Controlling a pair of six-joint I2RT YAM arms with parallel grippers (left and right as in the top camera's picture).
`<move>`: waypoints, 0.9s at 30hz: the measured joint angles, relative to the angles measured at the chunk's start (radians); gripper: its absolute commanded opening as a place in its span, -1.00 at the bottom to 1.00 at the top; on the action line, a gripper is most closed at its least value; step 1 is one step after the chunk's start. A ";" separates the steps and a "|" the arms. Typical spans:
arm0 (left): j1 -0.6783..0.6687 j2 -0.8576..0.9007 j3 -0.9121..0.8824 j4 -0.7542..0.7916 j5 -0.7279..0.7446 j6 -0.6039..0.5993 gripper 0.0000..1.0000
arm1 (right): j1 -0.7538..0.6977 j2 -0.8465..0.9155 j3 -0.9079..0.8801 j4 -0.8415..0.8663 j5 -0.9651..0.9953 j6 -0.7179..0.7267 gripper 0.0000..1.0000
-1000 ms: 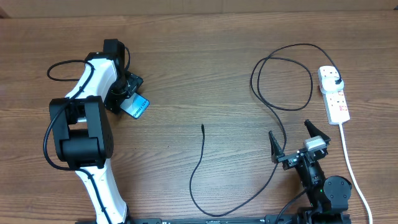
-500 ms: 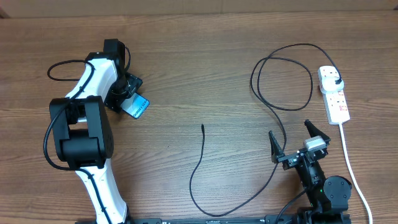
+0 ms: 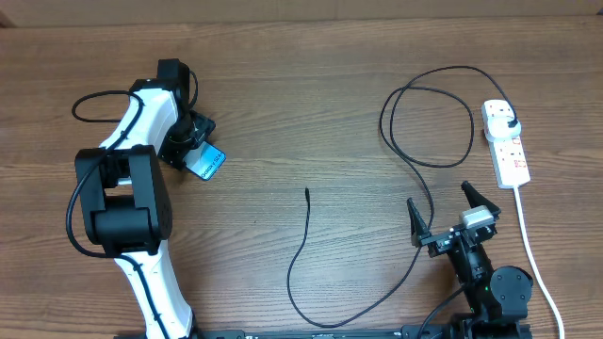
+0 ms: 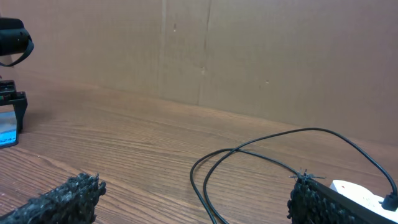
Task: Plug charger to phone and switch on socket
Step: 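Close the left gripper on the phone's long edges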
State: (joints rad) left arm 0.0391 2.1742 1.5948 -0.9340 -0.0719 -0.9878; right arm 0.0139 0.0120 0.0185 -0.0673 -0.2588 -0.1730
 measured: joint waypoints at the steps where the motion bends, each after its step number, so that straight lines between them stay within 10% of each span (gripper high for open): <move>1: 0.000 0.000 0.000 0.000 0.000 0.000 0.59 | 0.000 0.000 0.000 0.000 0.000 0.000 1.00; 19: 0.000 0.000 0.000 -0.001 0.000 0.000 0.11 | 0.000 0.000 0.000 0.000 0.000 0.000 1.00; 27: 0.000 0.000 0.000 -0.001 0.000 0.000 -0.92 | 0.000 0.000 0.000 0.000 0.000 0.000 1.00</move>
State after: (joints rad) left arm 0.0391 2.1742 1.5948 -0.9348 -0.0723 -0.9878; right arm 0.0139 0.0120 0.0185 -0.0677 -0.2588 -0.1730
